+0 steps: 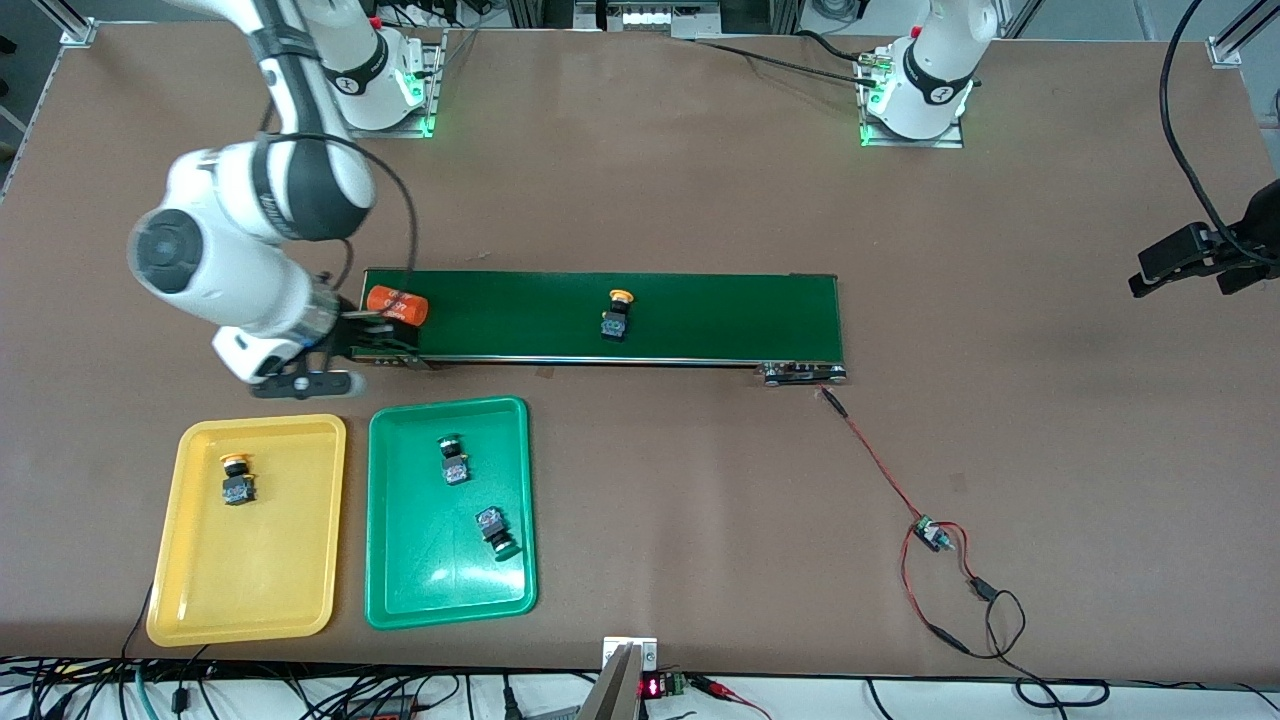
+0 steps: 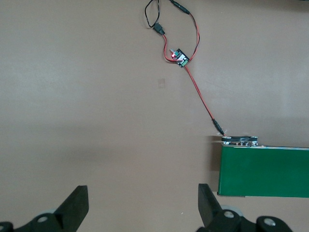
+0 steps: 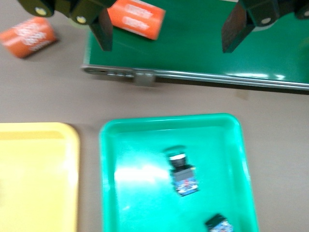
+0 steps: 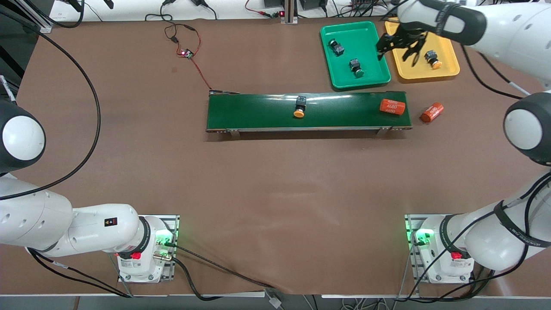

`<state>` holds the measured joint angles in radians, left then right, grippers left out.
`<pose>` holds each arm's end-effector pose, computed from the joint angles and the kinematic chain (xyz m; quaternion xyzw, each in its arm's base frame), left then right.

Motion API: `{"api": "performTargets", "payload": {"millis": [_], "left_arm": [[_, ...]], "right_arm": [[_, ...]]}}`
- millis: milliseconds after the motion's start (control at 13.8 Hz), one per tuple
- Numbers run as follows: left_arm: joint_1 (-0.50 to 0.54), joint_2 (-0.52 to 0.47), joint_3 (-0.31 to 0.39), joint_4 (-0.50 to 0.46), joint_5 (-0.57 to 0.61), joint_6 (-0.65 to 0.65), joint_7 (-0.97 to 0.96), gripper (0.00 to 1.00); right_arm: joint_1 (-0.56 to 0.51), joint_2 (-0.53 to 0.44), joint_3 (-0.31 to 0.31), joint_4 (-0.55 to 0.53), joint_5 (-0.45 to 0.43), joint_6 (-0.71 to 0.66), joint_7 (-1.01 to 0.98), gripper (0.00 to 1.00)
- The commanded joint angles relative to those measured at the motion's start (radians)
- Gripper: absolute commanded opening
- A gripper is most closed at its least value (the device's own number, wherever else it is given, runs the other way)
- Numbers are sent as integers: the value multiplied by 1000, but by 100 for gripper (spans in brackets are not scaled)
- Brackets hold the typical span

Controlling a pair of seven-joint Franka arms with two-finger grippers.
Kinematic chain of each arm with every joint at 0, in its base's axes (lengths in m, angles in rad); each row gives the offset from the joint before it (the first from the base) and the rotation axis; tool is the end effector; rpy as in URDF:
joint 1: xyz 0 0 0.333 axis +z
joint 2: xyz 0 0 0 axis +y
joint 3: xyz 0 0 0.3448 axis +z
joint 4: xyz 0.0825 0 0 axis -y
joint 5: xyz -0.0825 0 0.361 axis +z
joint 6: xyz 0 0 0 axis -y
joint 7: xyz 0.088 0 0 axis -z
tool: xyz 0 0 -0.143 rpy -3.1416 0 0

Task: Sort buttons by color to trays

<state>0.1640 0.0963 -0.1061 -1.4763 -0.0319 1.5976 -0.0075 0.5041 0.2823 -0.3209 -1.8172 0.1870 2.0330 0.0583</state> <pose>0.5669 0.0315 0.6098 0.9991 0.0332 0.0133 0.0207 0.5913 0.1388 0.3898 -0.9987 -0.0234 0.0290 0.0352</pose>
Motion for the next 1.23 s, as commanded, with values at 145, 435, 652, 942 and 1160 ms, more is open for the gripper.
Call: {"api": "performTargets", "payload": {"millis": [145,435,652,942,1160], "left_arm": [[9,-26,-4,-25,-6,-4,18,100],[9,-32,-3,-25,-6,-44,11,100],[9,-36,-4,-25,-6,-47,11,100],[9,-37,-4,-24,-6,-47,11,100],[9,-37,-4,-24,-6,-47,11,100]], "right_arm": [[-170,-78,126,-22,-109,-80,-18,100],[-185,-222,126,-178,-110,-105,-20,100],[-187,-331,128,-376,-110,39,-15,100],[-177,-335,210,-478,-110,188,142,100],[-162,-298,278,-476,-115,205,218,100]]}}
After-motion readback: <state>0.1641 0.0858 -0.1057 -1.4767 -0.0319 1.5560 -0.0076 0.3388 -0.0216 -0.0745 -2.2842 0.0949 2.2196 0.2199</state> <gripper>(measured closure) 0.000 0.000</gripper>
